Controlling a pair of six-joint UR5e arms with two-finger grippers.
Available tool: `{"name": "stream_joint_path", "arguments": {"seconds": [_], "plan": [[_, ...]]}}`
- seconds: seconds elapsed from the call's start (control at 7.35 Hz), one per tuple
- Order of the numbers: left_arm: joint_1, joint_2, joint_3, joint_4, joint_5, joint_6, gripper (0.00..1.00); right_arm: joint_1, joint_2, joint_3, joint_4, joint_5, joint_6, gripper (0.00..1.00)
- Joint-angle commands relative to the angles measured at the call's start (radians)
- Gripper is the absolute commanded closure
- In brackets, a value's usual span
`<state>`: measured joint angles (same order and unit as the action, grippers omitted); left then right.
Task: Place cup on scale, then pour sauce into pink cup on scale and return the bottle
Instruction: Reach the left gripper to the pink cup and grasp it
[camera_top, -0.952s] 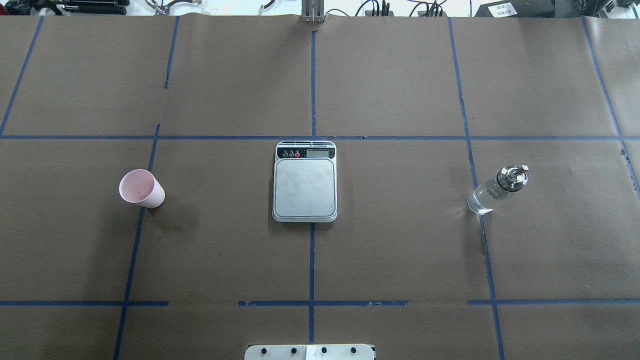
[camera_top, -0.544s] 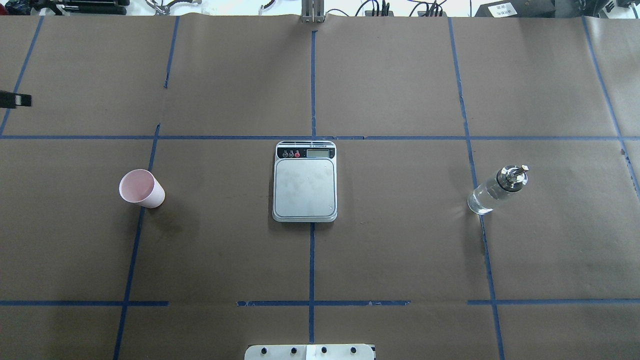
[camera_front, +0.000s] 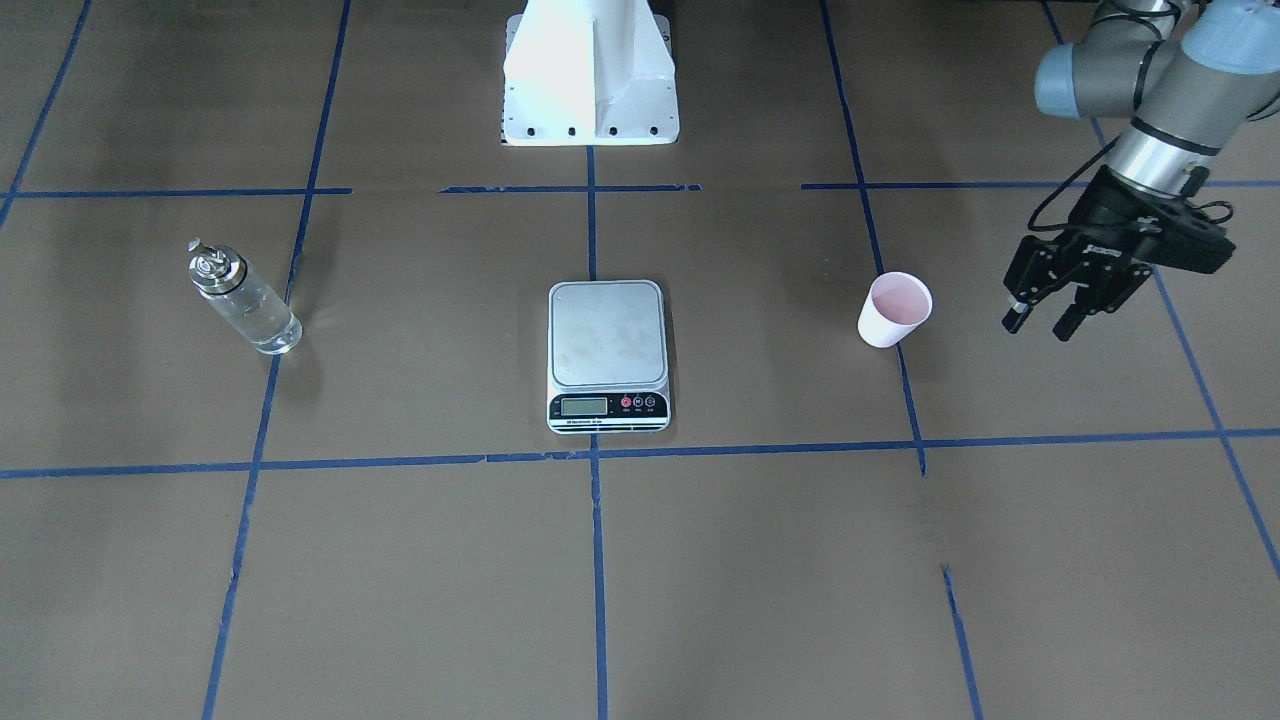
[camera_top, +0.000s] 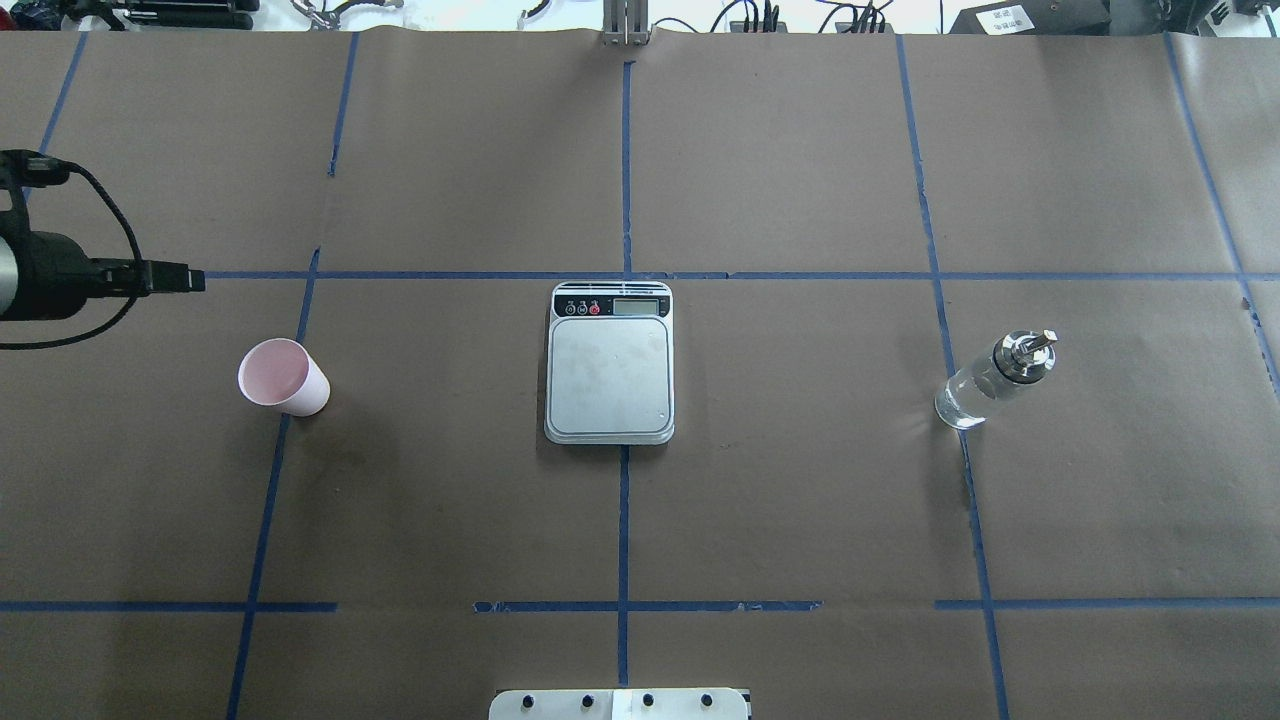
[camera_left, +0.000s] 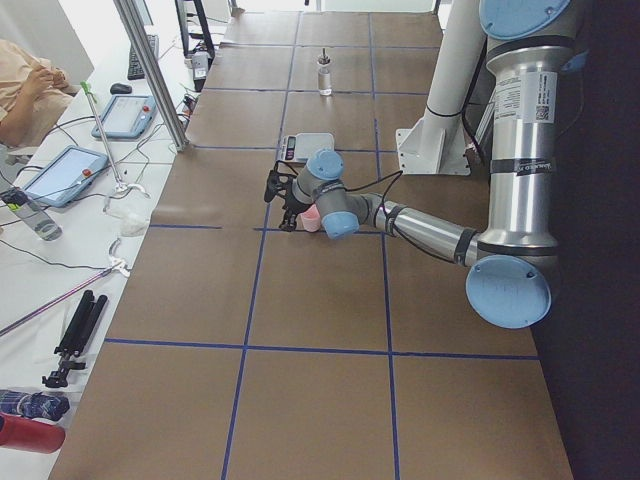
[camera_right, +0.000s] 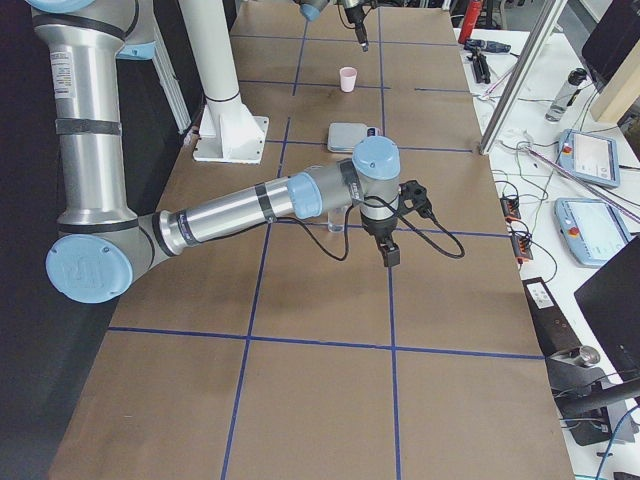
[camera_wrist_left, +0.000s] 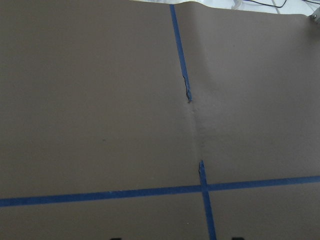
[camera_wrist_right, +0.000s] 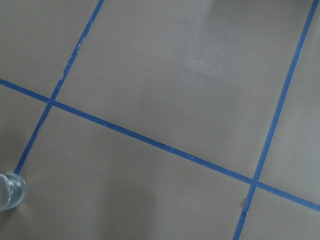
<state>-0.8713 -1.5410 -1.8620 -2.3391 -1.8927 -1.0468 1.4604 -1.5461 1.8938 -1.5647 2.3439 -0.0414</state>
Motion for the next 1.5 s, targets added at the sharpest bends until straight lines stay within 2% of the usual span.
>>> {"name": "stream_joint_path", "arguments": {"seconds": [0.0,0.41,0.54,0.68,0.82,1.22,1.36], "plan": [[0.107,-0.002,-0.064,0.125,0.081,-0.021,0.31,0.0,0.0,0.002,0.0,0.0,0.0,0.0],[0.188,-0.001,-0.051,0.141,0.118,-0.022,0.31,0.0,-0.002,-0.001,0.0,0.0,0.0,0.0],[0.195,-0.001,-0.049,0.141,0.122,-0.024,0.41,0.0,-0.003,-0.001,0.0,0.0,0.0,0.0],[0.195,-0.001,-0.048,0.141,0.123,-0.022,0.78,0.0,-0.008,0.001,0.002,0.0,-0.002,0.0],[0.196,-0.001,-0.049,0.141,0.123,-0.022,1.0,0.0,-0.008,0.001,0.002,0.0,-0.002,0.0],[0.195,-0.013,-0.063,0.164,0.121,-0.007,1.0,0.0,-0.012,0.001,0.006,-0.001,-0.002,0.0],[0.192,-0.031,-0.1,0.232,0.115,-0.005,1.0,0.0,-0.014,0.001,0.006,-0.001,-0.002,0.0]]}}
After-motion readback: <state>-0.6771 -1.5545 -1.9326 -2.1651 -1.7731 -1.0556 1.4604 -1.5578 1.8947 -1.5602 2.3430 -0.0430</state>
